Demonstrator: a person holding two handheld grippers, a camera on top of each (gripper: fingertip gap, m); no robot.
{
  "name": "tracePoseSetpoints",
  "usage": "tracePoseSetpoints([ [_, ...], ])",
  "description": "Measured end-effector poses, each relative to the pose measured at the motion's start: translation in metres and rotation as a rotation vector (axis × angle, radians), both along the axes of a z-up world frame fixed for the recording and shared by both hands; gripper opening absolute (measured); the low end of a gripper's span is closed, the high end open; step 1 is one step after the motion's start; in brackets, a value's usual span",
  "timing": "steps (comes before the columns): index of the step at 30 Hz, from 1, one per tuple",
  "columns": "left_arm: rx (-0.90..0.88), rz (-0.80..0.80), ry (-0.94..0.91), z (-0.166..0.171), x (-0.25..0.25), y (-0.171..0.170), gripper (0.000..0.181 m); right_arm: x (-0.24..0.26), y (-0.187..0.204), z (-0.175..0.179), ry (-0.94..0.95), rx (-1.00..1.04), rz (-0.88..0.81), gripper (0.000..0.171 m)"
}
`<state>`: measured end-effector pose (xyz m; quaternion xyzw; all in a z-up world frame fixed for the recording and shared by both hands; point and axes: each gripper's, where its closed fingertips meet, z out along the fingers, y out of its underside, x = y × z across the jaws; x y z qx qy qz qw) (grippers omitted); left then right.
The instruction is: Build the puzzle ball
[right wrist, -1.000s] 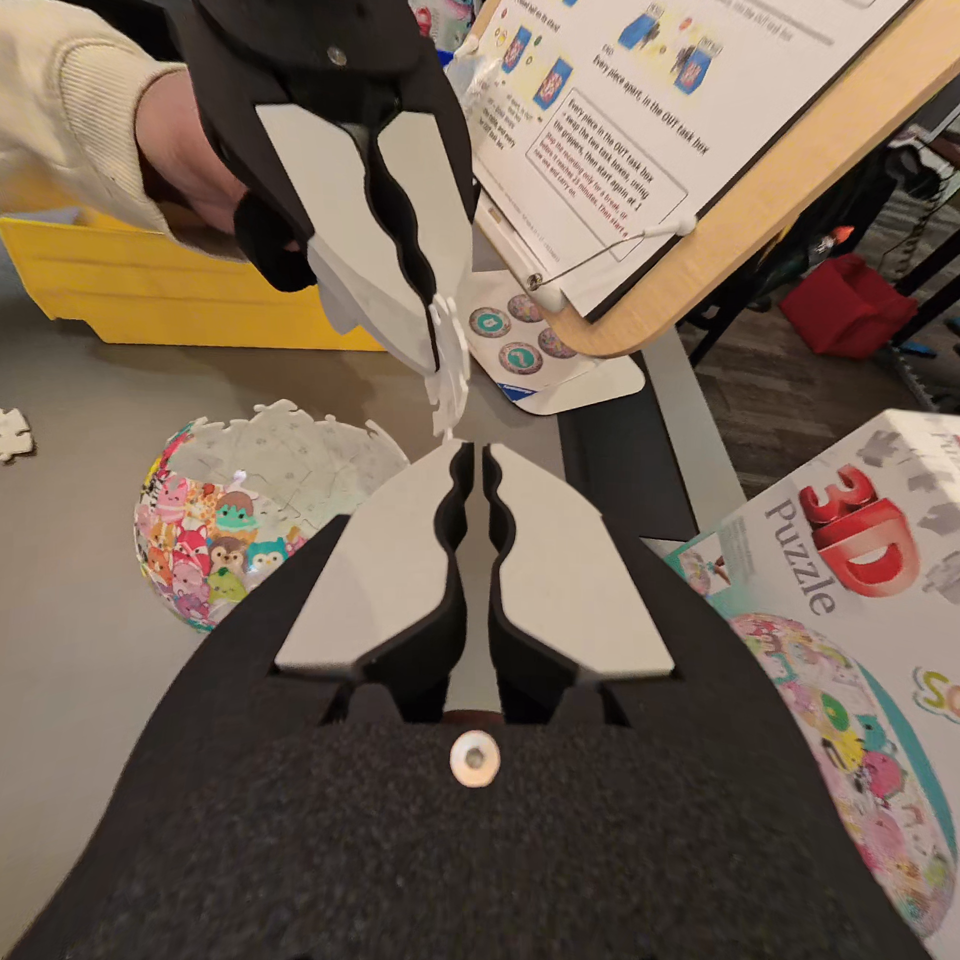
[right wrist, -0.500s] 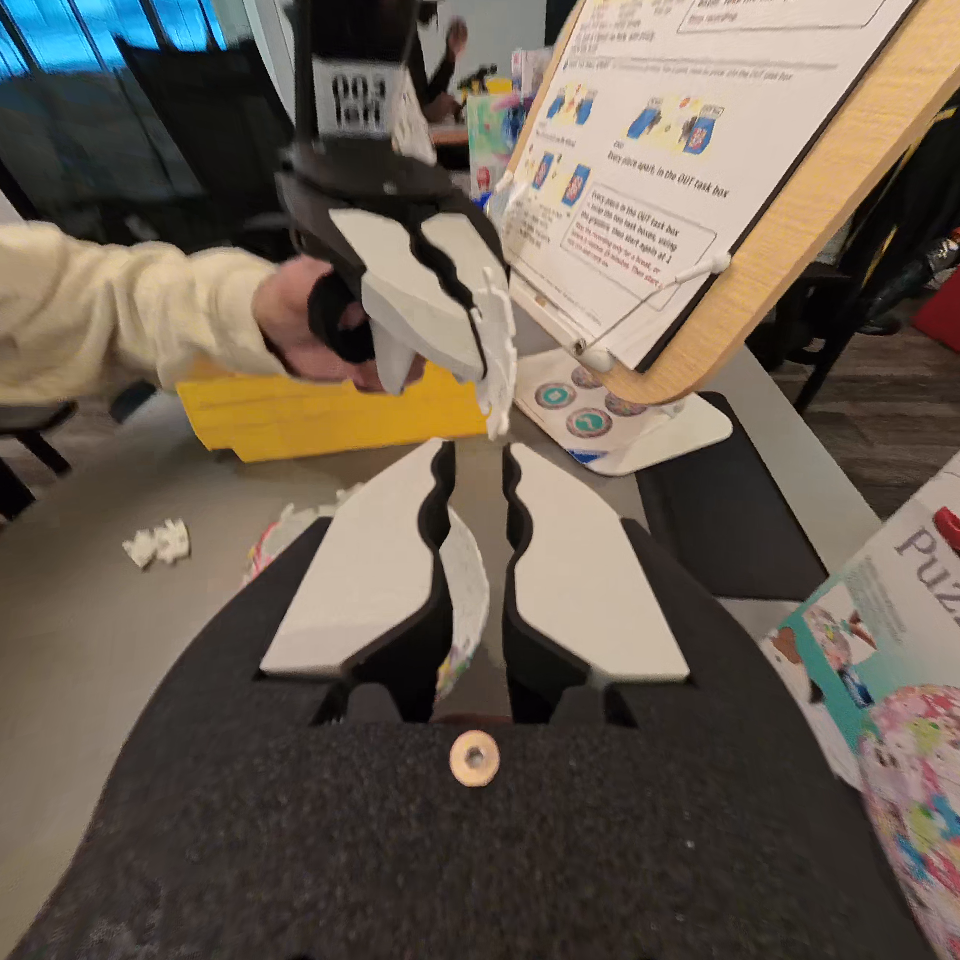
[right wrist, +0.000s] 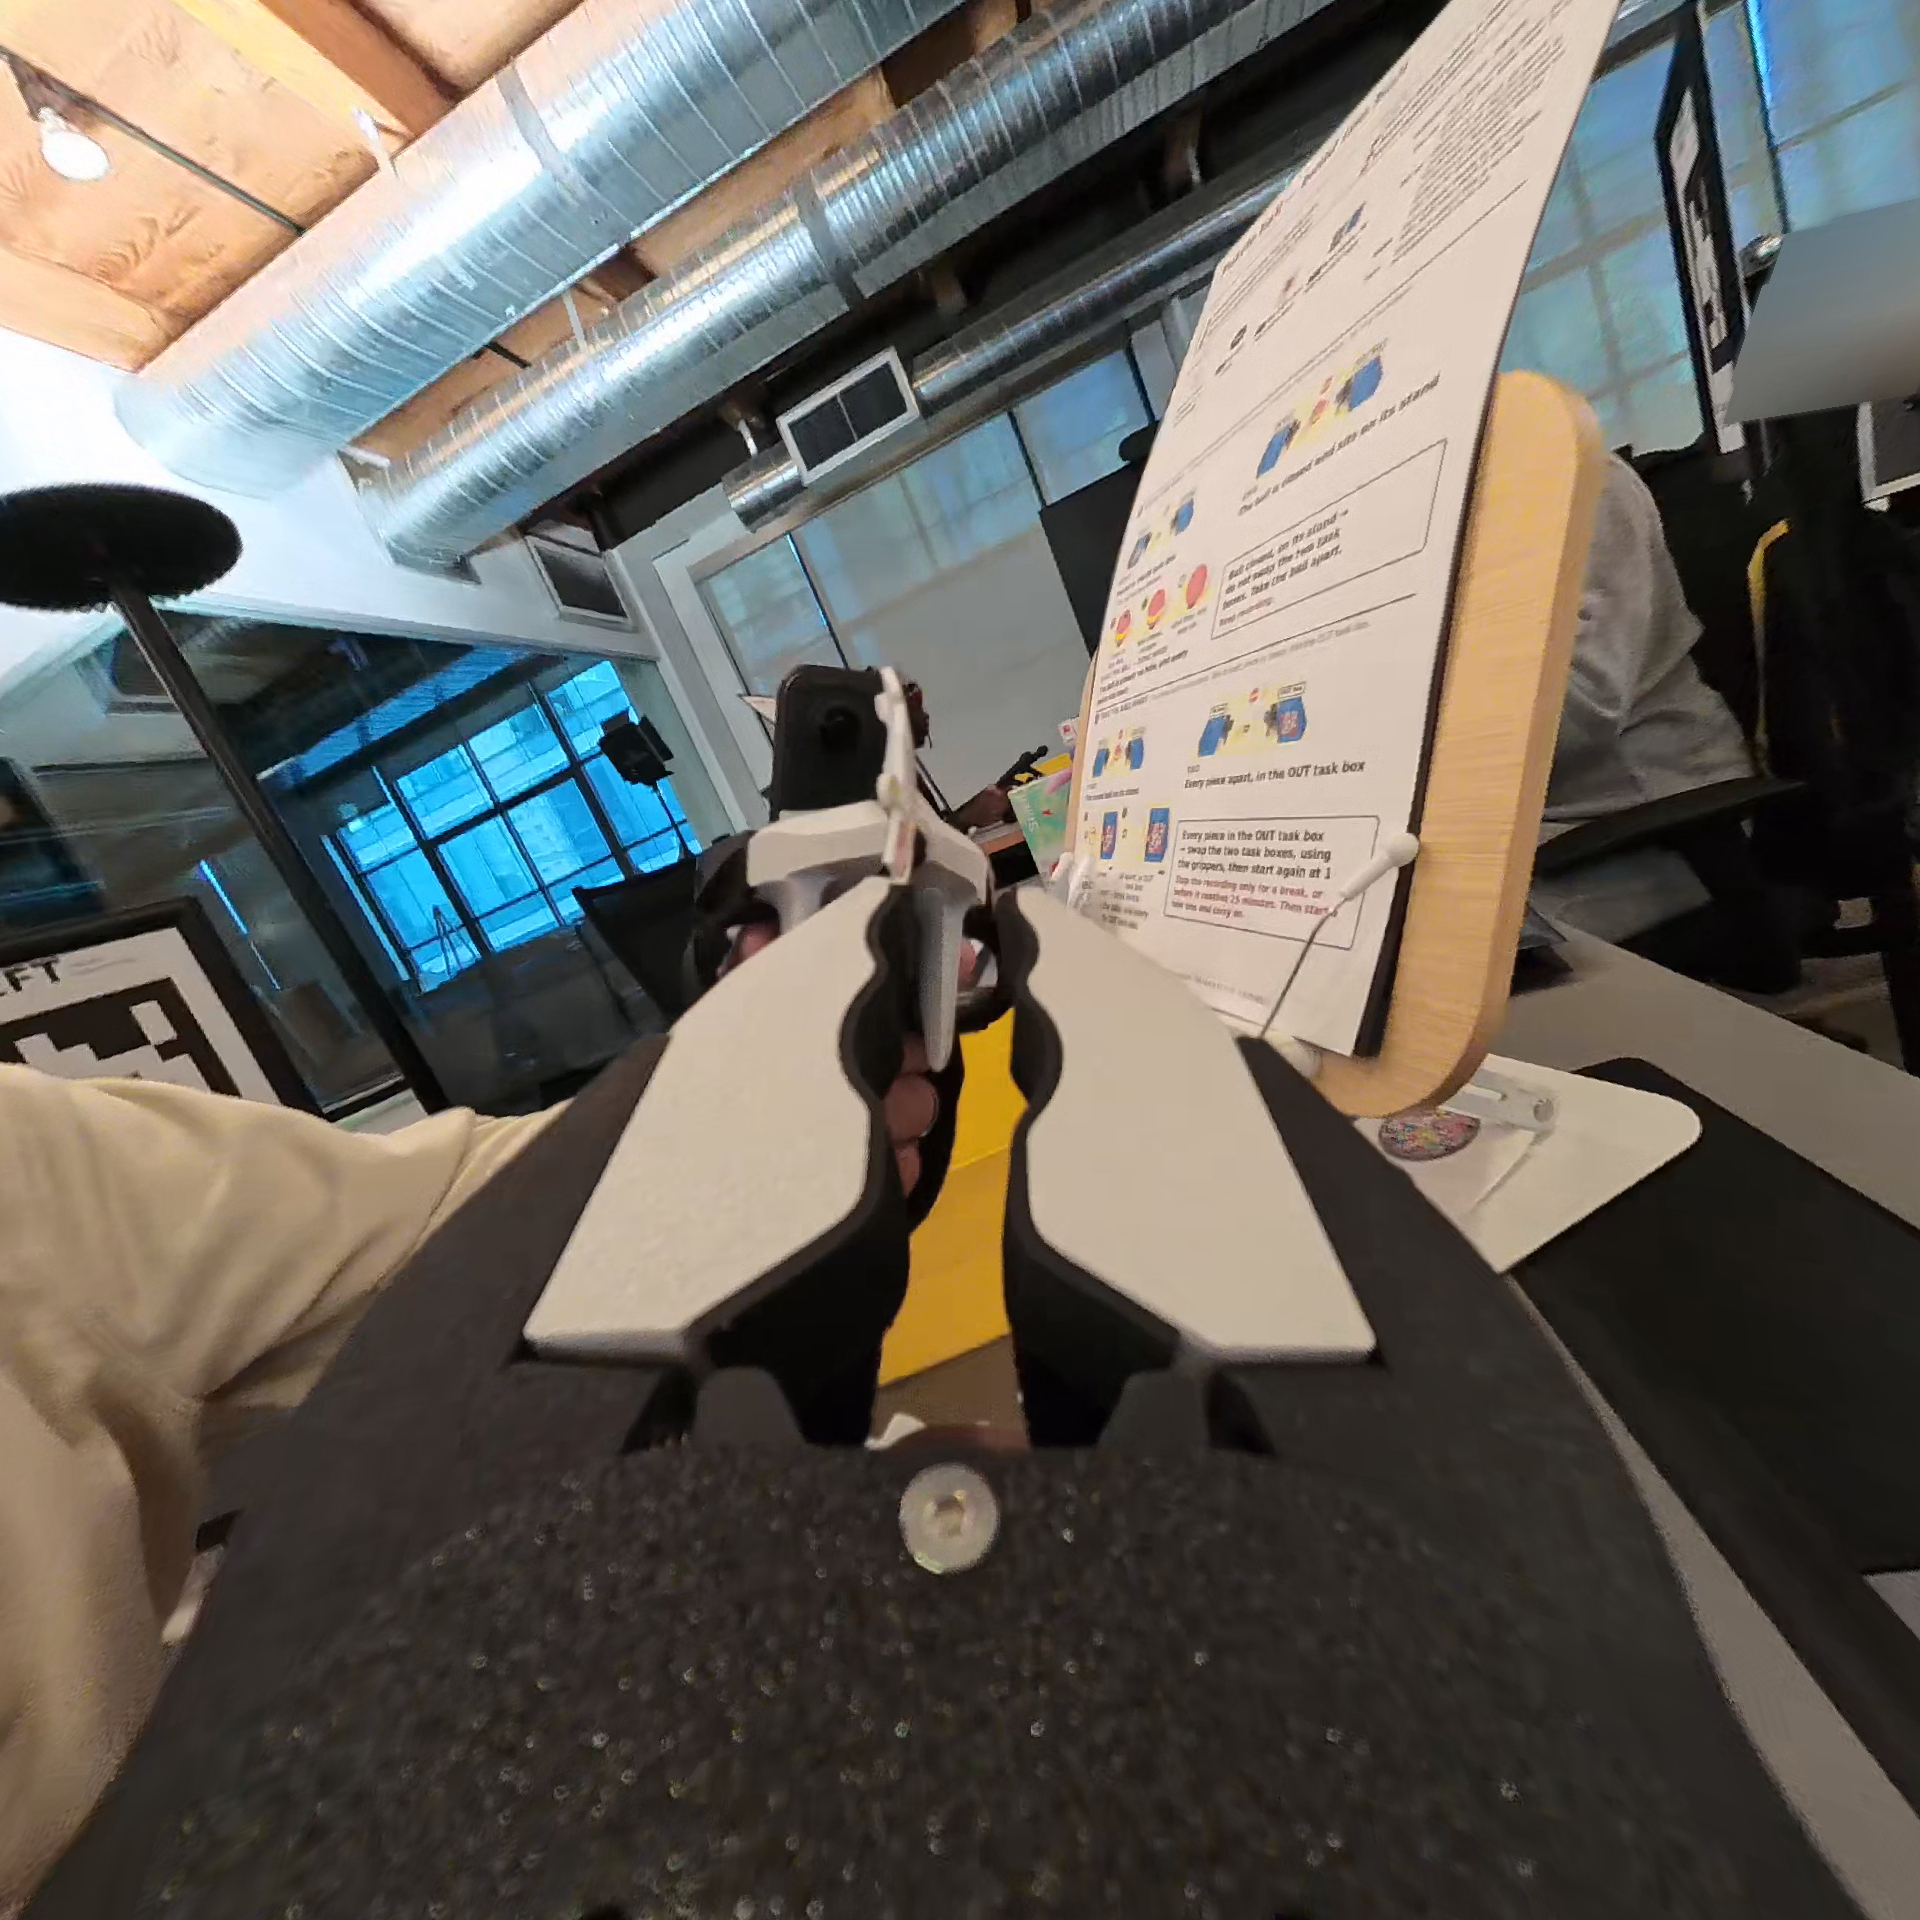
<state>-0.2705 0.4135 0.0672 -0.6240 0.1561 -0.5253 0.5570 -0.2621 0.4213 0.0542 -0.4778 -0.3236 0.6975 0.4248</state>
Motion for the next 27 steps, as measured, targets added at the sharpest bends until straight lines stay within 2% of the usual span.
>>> tracePoseSetpoints([
  [3, -0.006, 0.015, -0.023, 0.005, 0.003, 0.000, 0.002, 0.000, -0.002, 0.007, 0.046, -0.030, 0.009, 0.011],
  [13, 0.015, 0.066, -0.036, 0.012, 0.011, 0.002, 0.002, -0.001, -0.010, 0.016, 0.085, -0.059, 0.025, 0.013],
  [16, 0.022, 0.069, -0.045, 0.014, 0.016, 0.001, 0.002, 0.001, -0.012, 0.021, 0.102, -0.046, 0.015, 0.003],
  [21, 0.036, 0.063, -0.041, 0.013, 0.020, 0.000, 0.002, 0.005, -0.011, 0.022, 0.062, -0.005, -0.006, 0.002],
  [27, 0.037, 0.026, 0.063, -0.002, 0.024, -0.006, 0.008, 0.018, -0.006, 0.026, -0.012, 0.042, -0.013, 0.002],
])
